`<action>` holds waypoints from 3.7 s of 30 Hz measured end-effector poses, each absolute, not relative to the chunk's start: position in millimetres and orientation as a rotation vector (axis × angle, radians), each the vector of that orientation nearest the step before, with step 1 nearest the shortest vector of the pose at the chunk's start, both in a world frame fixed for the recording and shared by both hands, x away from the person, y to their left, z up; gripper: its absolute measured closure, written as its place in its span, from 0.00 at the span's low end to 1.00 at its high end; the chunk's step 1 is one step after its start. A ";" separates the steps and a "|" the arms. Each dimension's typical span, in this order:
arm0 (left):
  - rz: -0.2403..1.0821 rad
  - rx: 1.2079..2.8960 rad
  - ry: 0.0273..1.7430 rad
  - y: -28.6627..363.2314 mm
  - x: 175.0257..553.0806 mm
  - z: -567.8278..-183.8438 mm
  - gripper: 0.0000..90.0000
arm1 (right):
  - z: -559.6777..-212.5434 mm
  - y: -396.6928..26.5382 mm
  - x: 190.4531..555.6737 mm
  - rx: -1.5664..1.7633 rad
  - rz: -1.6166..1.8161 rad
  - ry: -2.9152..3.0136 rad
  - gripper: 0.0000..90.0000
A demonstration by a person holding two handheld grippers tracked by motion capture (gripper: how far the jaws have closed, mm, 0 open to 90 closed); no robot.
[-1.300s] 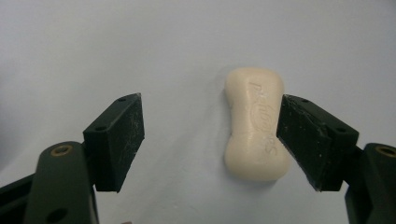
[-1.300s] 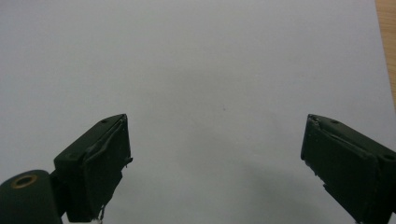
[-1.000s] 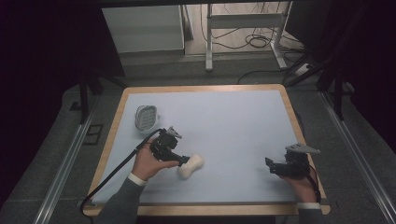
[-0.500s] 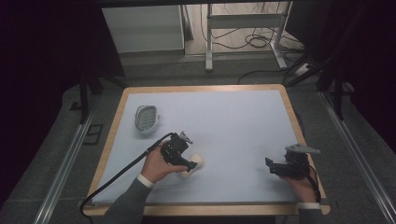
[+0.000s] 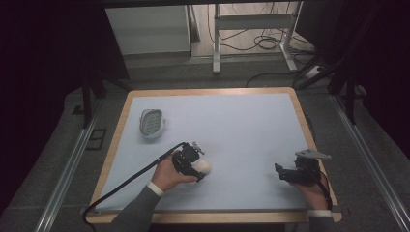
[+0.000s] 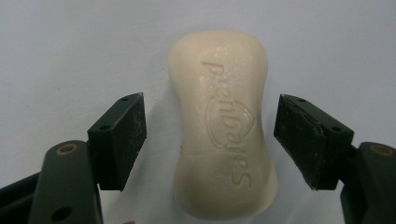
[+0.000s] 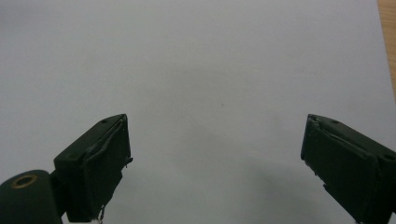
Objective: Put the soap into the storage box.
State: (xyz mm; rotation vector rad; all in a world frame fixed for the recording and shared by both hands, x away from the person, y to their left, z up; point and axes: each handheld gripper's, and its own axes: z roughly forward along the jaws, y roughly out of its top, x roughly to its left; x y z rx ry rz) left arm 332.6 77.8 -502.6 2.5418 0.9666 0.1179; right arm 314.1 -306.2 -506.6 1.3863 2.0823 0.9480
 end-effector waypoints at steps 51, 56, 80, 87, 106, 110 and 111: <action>0.112 2.495 0.940 93.2 335.3 -483.5 0.55 | -507.1 -310.1 313.9 1.399 0.942 2.067 0.09; 0.115 2.490 0.944 95.3 336.9 -481.6 0.55 | -507.4 -310.3 314.0 1.401 0.938 2.070 0.09; 0.167 2.449 0.985 116.6 348.6 -459.7 0.55 | -509.4 -311.2 314.8 1.411 0.933 2.070 0.09; 0.182 2.442 0.984 116.0 351.1 -454.3 0.55 | -509.2 -311.8 314.7 1.412 0.933 2.070 0.09; 0.209 2.419 1.011 122.5 359.1 -447.8 0.55 | -510.5 -313.3 315.3 1.420 0.923 2.068 0.09; 0.211 2.412 1.020 124.8 361.4 -446.9 0.55 | -510.8 -313.4 315.4 1.421 0.923 2.069 0.09; 0.211 2.412 1.024 125.7 362.3 -446.6 0.55 | -510.8 -313.3 315.4 1.421 0.923 2.069 0.09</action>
